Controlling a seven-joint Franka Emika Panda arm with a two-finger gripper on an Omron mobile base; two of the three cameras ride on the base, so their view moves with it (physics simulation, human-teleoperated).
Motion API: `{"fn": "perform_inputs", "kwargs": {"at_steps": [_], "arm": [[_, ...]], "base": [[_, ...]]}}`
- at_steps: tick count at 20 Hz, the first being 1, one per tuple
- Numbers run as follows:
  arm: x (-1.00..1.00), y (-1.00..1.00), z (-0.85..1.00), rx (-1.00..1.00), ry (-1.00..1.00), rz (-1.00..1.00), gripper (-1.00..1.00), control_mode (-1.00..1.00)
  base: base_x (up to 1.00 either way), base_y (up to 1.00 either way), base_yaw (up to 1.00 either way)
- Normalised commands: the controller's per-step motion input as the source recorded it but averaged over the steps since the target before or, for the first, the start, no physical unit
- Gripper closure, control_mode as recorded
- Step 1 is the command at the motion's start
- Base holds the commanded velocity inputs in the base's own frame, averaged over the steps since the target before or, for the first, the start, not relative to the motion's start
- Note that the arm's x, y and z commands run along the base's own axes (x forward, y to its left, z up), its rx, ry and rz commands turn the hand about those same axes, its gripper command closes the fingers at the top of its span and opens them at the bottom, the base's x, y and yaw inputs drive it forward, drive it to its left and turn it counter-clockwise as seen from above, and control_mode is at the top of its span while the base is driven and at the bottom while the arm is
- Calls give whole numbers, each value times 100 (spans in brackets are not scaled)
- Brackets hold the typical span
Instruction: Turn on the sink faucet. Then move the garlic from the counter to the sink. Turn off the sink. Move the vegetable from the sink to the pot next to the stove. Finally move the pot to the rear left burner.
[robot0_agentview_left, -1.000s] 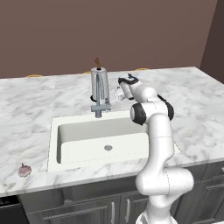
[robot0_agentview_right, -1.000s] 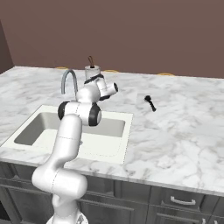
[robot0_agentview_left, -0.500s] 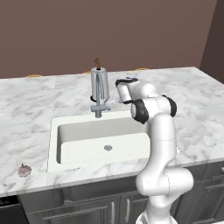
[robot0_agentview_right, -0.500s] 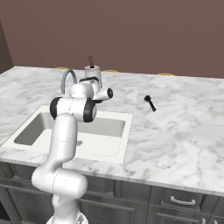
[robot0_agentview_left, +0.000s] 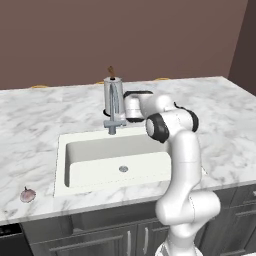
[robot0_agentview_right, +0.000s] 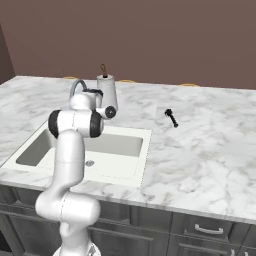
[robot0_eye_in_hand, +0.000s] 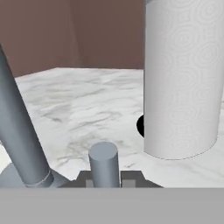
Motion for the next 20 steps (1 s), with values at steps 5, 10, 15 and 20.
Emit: {"fn": "perform_inputs", "kwargs": {"at_steps": [5, 10, 15, 20], "arm": [[0, -2, -16, 0, 5, -6, 100, -100], [0, -3, -28, 0, 4, -4, 100, -100], [-1, -37, -33, 2, 5, -6, 100, -100], [-5, -65, -55, 2, 5, -4, 100, -100]], "base": [[0, 0, 0], [0, 0, 0], [0, 0, 0], [0, 0, 0]]}}
